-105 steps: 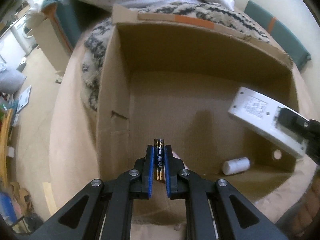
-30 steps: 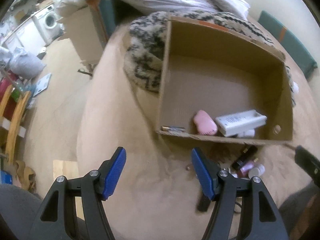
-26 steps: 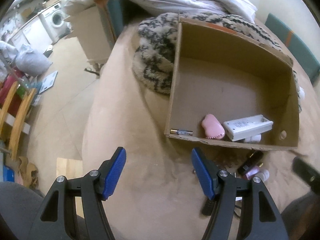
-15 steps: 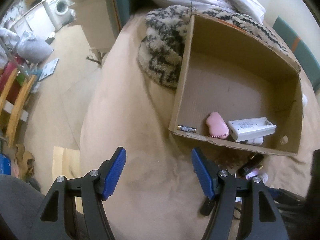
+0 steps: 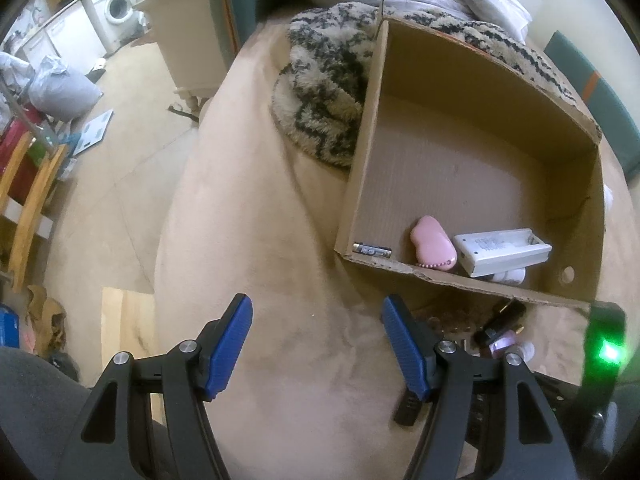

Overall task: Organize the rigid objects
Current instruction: 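Grasp the white charger plug with the right tool and lift it, then grasp the black flashlight with left tool while right tool carries the charger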

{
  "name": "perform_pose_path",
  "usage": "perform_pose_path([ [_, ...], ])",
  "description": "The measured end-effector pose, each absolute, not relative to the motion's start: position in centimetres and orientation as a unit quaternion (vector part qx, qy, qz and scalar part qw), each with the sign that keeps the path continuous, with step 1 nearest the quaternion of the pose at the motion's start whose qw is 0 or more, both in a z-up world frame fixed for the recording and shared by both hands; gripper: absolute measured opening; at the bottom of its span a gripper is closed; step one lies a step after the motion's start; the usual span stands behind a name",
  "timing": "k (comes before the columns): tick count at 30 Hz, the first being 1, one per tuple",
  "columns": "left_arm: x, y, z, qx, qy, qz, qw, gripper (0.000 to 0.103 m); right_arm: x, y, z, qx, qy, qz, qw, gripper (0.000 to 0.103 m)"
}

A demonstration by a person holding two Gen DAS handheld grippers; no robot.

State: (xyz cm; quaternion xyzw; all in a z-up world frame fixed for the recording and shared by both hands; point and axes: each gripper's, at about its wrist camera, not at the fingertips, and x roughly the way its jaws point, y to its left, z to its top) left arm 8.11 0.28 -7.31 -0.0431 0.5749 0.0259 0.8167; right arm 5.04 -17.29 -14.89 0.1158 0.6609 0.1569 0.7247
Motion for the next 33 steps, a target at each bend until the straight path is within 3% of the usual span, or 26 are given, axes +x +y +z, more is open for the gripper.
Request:
perform_pose_path([
  [14, 7.4, -2.5, -10.6, -0.006, 0.622, -0.012, 0.783, 0.065, 3.3, -21.7, -5.4, 0.146, 0.549, 0.192, 0.8, 0.046],
  [33, 6.4, -10.2, -16.9, 0.06, 0.689, -0.082, 0.717, 0.069, 3.8, -26.6, -5.1, 0.236, 0.497, 0.174, 0.817, 0.046],
])
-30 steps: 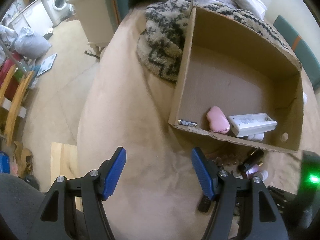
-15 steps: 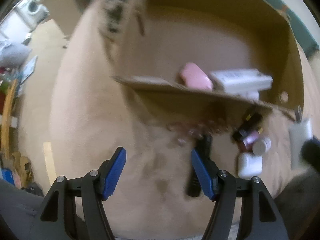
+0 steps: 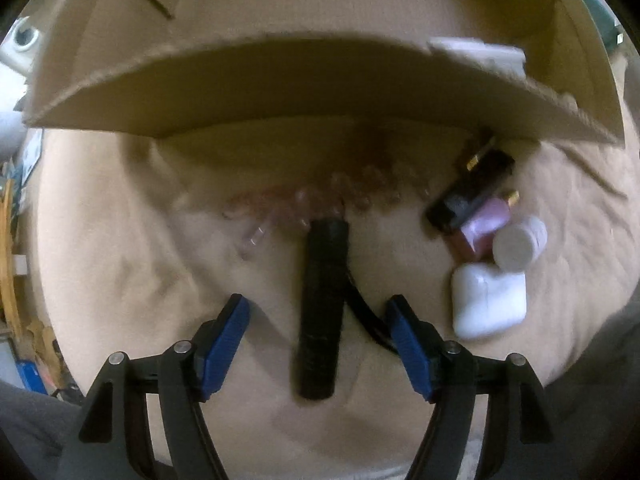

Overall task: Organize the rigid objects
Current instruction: 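Grasp the black flashlight with left tool while right tool carries the charger, then carry flashlight and charger over the box and open both tools to release them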

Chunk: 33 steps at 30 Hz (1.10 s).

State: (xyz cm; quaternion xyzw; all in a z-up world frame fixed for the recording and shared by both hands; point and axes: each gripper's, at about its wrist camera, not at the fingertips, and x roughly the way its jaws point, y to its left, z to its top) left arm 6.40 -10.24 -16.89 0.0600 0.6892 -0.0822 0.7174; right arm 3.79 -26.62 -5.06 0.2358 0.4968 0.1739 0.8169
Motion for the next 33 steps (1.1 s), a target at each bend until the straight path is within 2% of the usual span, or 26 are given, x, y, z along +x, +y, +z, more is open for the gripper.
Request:
perform_pose_path([
  [4, 5.8, -10.0, -17.1, 0.071, 0.689, -0.092, 0.716, 0.066, 4.0, -26.6, -4.9, 0.243, 0.494, 0.179, 0.816, 0.046],
  [8, 5.3, -8.1, -16.9, 0.053, 0.686, -0.079, 0.721, 0.026, 4.0, -26.1, -4.8, 0.236, 0.495, 0.185, 0.815, 0.046],
  [9, 5.4, -7.6, -16.8, 0.05, 0.686, -0.078, 0.721, 0.022, 4.0, -26.0, -4.8, 0.234, 0.496, 0.186, 0.816, 0.046],
  [12, 5.7, -6.5, -16.7, 0.033, 0.687, -0.08, 0.721, 0.017, 4.0, -26.0, -5.0, 0.232, 0.498, 0.183, 0.815, 0.046],
  [19, 4.6, -4.7, -15.1, 0.008, 0.675, -0.086, 0.733, 0.017, 4.1, -25.8, -5.4, 0.223, 0.506, 0.174, 0.815, 0.046],
  [27, 2.2, -1.3, -10.4, -0.026, 0.618, -0.071, 0.783, 0.017, 3.7, -25.8, -4.9, 0.221, 0.495, 0.176, 0.822, 0.046],
  [33, 2.4, -2.3, -4.6, -0.031, 0.547, -0.065, 0.834, 0.017, 3.4, -26.0, -3.3, 0.215, 0.46, 0.188, 0.84, 0.046],
])
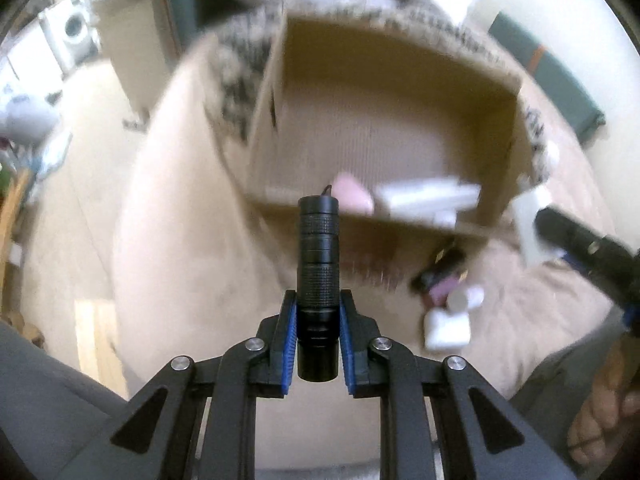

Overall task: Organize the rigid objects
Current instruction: 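Carry flashlight and charger over the box and open both tools to release them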

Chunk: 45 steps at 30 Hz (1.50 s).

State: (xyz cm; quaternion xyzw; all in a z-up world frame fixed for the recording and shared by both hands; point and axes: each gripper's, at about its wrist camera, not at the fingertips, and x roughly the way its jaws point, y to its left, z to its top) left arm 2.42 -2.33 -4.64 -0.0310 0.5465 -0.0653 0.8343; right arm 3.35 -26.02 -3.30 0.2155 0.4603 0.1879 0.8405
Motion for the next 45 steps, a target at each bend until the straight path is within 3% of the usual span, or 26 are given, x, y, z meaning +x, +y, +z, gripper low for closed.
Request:
perform_pose_path([
  [13, 5.2, -2.8, 4.5, -0.013, 0.442, -0.095, 0.892, 0.017, 3.9, -27.5, 0.9, 0.195, 0.379, 0.169, 0.889, 0.046],
  [22, 9.3, -5.4, 7.0, 0.006, 0.405, -0.106, 0.908, 0.017, 7.4, -28.7, 0.7, 0.184, 0.386, 0.134, 0.894, 0.046],
  [32, 13.5, -7.1, -2.2, 0.036, 0.487, -0.082, 0.869, 0.017, 9.6, -26.5, -4.9, 0.109, 0.497, 0.099, 0.855, 0.046],
  [39, 14.2, -6.8, -7.6, 0.061, 0.52, -0.062, 0.85, 0.017, 9.4, -24.6, -7.2, 0.062, 0.537, 0.095, 0.836, 0.046],
  [45, 15.1, -6.1, -9.3, 0.042, 0.545, -0.049, 0.836, 0.017, 9.5, -24.8, -7.9, 0.05, 0.546, 0.078, 0.833, 0.046],
])
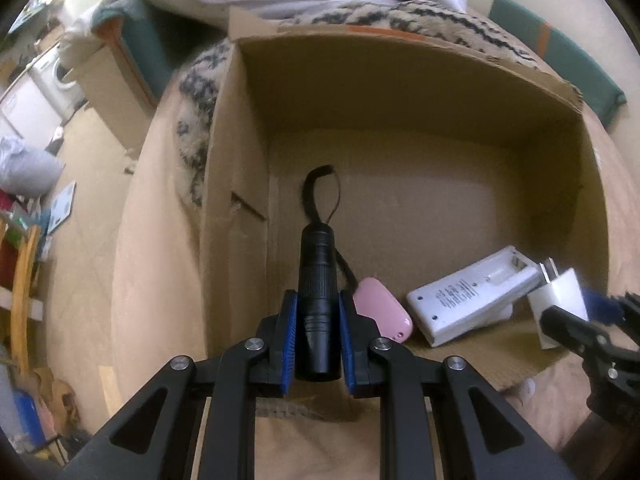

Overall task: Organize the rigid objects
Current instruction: 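Carry flashlight and charger over the box and open both tools to release them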

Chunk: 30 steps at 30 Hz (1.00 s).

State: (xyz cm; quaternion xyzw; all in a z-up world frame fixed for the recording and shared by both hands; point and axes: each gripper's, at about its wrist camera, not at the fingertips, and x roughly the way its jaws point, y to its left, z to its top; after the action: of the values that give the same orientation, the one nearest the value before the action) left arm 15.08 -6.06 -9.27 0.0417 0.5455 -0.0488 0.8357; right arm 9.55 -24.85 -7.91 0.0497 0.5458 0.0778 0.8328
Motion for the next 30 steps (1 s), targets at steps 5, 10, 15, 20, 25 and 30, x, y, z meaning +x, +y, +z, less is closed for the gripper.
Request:
perform_pose_path([
  [5, 15.1, -6.2, -9.6, 0.04, 0.549, -0.045, 0.834, 0.017, 9.6, -25.2, -8.1, 0.027, 0.544, 0.047, 0.837, 0.046],
  [10, 15.1, -6.4, -9.7, 0.035, 0.554, -0.048, 0.83, 0.017, 10.0, -25.3, -7.3, 0.03, 0.53, 0.038, 0.847, 0.046],
  [15, 14.9, -6.3, -9.2, 0.041, 0.542, -0.037, 0.838, 0.019, 10.2, -26.2, -5.8, 0.086, 0.497, 0.057, 0.861, 0.071],
  [20, 14.5, -6.4, -8.5, 0.033, 0.534, -0.051, 0.844, 0.051, 10.4, -26.9, -5.4, 0.137, 0.486, 0.079, 0.859, 0.09],
  [25, 13.8, -7.1, -7.8, 0.046, 0.52, -0.056, 0.851, 0.064, 10.4, -27.0, -4.9, 0.152, 0.477, 0.09, 0.861, 0.099],
  [30, 13.3, -7.2, -7.3, 0.048, 0.512, -0.06, 0.856, 0.064, 10.2, -26.9, -4.6, 0.156, 0.471, 0.095, 0.863, 0.099],
])
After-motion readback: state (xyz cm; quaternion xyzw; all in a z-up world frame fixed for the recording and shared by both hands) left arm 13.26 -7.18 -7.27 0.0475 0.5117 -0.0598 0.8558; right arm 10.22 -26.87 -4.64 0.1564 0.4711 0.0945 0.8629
